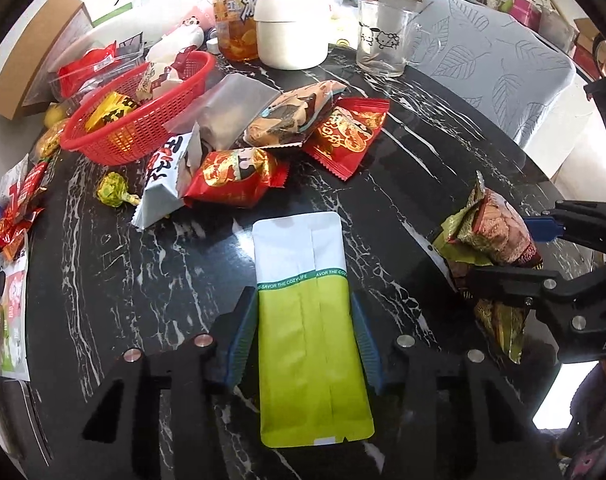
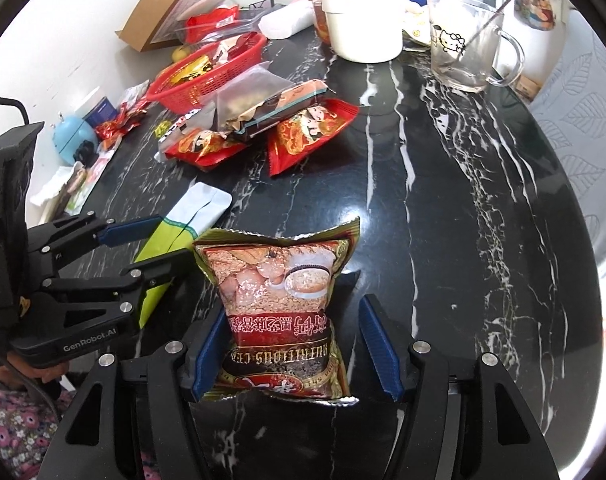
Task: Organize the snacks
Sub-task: 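Close the left gripper on the green-white packet and lift it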
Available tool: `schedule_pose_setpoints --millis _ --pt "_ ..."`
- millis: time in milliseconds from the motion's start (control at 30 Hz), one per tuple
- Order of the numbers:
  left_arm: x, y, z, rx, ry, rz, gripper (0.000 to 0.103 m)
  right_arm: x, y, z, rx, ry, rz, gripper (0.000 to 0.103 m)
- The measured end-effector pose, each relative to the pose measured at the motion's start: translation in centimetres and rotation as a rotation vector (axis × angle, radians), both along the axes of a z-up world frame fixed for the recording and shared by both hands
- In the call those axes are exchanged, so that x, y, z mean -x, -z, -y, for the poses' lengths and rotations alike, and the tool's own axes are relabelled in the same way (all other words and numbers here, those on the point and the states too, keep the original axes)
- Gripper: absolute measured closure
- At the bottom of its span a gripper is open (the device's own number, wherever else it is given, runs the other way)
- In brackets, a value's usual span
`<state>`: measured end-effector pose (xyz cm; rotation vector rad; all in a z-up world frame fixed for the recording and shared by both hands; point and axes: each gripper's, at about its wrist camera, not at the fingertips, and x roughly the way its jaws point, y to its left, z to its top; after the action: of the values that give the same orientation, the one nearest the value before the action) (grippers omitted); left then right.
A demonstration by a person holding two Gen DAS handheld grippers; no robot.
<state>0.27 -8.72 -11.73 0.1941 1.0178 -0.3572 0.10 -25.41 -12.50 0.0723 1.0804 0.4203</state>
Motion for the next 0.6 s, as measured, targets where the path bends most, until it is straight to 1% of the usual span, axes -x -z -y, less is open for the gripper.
schedule_pose_setpoints --millis 167,267,400,500,600 --pt "0.29 -0.05 0.06 -0.016 0.001 0.005 0.057 0.29 0.10 -0.19 0.002 -0.002 0.003 0.040" --pt "0.10 0.01 -0.08 -0.004 -0.025 -0.008 0.054 0.21 0.31 -0.28 0.004 -0.001 -0.003 0.040" --pt "-0.10 0.01 -0.08 -0.006 -0.035 -0.022 0.054 0.10 0.31 -0.38 0.007 -0.001 0.000 0.040" --pt "-0.11 -0.05 0.11 -0.023 -0.034 -0.021 0.054 0.08 0.33 -0.40 0.008 -0.002 0.002 0.040" --pt "-0.08 0.01 0.17 -0.018 -0.027 -0.010 0.054 0.08 0.34 -0.44 0.010 0.001 0.004 0.040"
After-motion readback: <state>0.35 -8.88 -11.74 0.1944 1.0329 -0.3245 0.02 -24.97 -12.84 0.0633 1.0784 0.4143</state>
